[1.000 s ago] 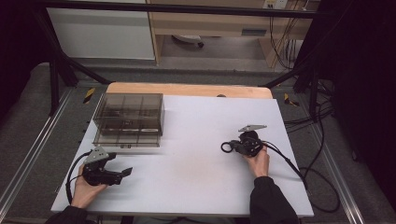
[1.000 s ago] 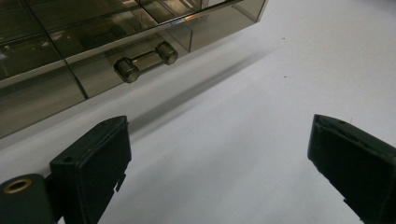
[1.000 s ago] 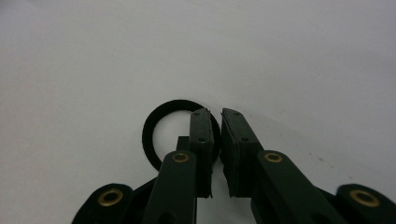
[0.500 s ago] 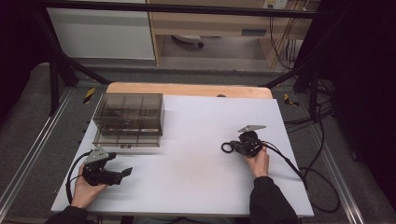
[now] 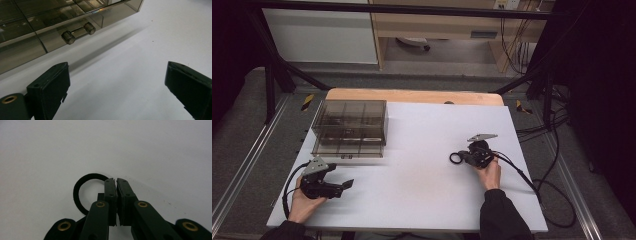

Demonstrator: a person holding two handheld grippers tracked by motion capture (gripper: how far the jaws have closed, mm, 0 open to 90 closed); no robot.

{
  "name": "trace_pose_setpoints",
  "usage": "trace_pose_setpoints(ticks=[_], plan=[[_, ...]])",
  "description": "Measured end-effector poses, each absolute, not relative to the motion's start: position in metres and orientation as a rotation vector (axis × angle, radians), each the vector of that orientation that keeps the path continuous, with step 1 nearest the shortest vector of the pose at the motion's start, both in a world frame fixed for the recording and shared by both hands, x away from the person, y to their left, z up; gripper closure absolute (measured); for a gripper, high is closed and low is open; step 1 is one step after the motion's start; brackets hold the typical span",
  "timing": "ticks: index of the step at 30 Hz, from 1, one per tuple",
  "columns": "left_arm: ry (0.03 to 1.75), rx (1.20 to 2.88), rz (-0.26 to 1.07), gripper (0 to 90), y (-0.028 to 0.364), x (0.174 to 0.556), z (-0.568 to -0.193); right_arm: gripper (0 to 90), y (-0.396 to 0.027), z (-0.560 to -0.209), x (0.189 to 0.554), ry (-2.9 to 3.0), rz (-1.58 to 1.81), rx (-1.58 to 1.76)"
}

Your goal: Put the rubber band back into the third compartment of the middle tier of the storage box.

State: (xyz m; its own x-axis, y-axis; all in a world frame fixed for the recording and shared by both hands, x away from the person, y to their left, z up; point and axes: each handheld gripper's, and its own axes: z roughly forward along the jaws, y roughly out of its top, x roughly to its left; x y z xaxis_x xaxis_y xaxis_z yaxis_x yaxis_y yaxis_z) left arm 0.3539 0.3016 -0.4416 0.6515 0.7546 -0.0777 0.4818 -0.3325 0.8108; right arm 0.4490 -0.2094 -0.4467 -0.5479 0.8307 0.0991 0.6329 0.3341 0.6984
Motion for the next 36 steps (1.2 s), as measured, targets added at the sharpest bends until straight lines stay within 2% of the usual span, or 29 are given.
trace_pose_setpoints(ticks=[36], plan=[[0.965, 2.000, 0.393, 5.6, 0.302, 0.354, -0.442, 87.2, -0.213, -0.416, 0.421, 2.300, 1.136, 1.243]])
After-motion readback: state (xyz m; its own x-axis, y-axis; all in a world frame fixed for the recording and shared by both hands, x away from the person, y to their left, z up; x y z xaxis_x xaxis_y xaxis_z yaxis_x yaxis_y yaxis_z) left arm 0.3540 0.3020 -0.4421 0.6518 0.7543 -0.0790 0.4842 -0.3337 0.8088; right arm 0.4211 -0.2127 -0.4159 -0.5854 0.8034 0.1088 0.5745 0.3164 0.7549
